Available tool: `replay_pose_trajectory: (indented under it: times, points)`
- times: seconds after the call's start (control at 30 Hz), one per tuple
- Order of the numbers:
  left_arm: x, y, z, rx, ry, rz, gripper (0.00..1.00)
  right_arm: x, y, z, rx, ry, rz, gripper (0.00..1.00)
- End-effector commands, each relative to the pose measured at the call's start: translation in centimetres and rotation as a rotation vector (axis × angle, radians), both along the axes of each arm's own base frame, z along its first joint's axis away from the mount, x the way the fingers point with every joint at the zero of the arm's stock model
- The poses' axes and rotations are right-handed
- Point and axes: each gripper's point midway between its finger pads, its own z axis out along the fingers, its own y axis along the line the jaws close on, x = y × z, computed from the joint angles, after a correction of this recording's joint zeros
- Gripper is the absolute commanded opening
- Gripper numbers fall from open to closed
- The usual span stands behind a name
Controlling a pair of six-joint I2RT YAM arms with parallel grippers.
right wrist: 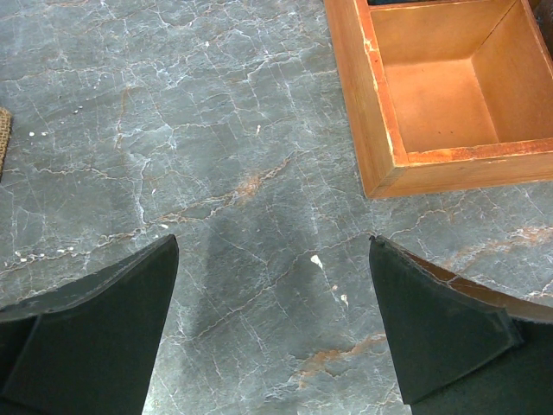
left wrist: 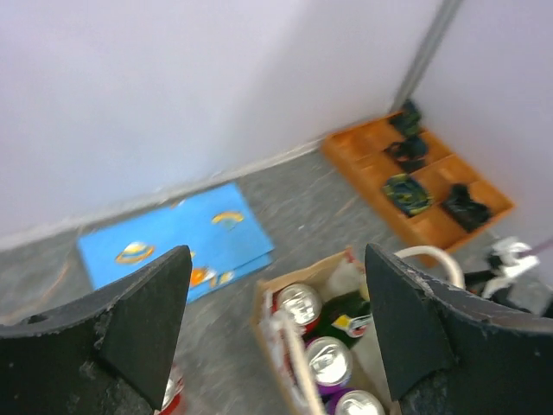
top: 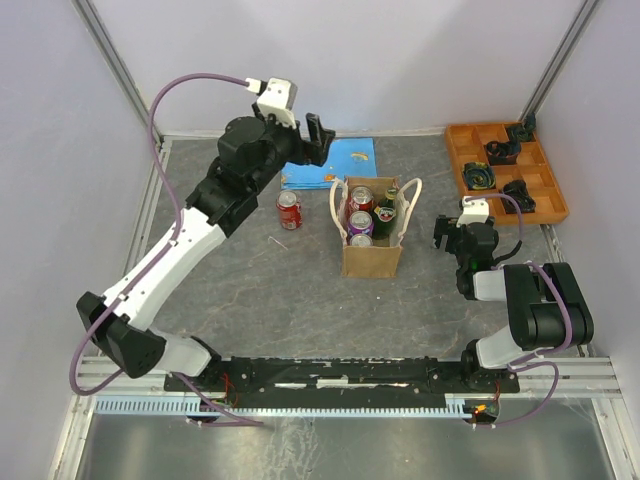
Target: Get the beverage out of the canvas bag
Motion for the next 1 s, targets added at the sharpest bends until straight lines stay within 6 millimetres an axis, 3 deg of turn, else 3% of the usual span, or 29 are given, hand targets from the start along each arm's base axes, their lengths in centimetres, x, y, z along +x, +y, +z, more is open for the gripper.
replay_pose_trajectory:
  times: [0.0, 0.13, 0.3, 0.4, 0.63, 0.97]
  points:
    - [-2.8, -5.7, -1.9, 0.123, 0.018, -0.207, 0.86, 1.3, 0.1, 2.0, 0.0, -0.069, 0.007, 0.99]
    - [-4.4, -10.2, -5.3, 0.203, 0.073, -0.316, 0.86, 1.2, 0.1, 1.9, 0.0, -0.068, 0.007, 0.99]
    - [-5.1, -13.3, -10.2, 0.274, 0.171, -0.373, 0.89, 1.3, 0.1, 1.9, -0.001, -0.068, 0.007, 0.99]
    - [-5.0, -13.5, -12.3, 0.284, 0.241, -0.332, 0.93, 1.3, 0.1, 2.0, 0.0, -0.069, 0.006, 0.99]
    - [-4.8, -12.4, -14.9, 0.283, 0.403, -0.206, 0.97, 1.3, 0.0, 2.0, 0.0, -0.07, 0.006, 0.99]
    - [-6.8, -13.4, -18.1, 0.322, 0.516, -0.226, 0.96, 1.3, 0.1, 2.0, 0.0, -0.069, 0.007, 0.99]
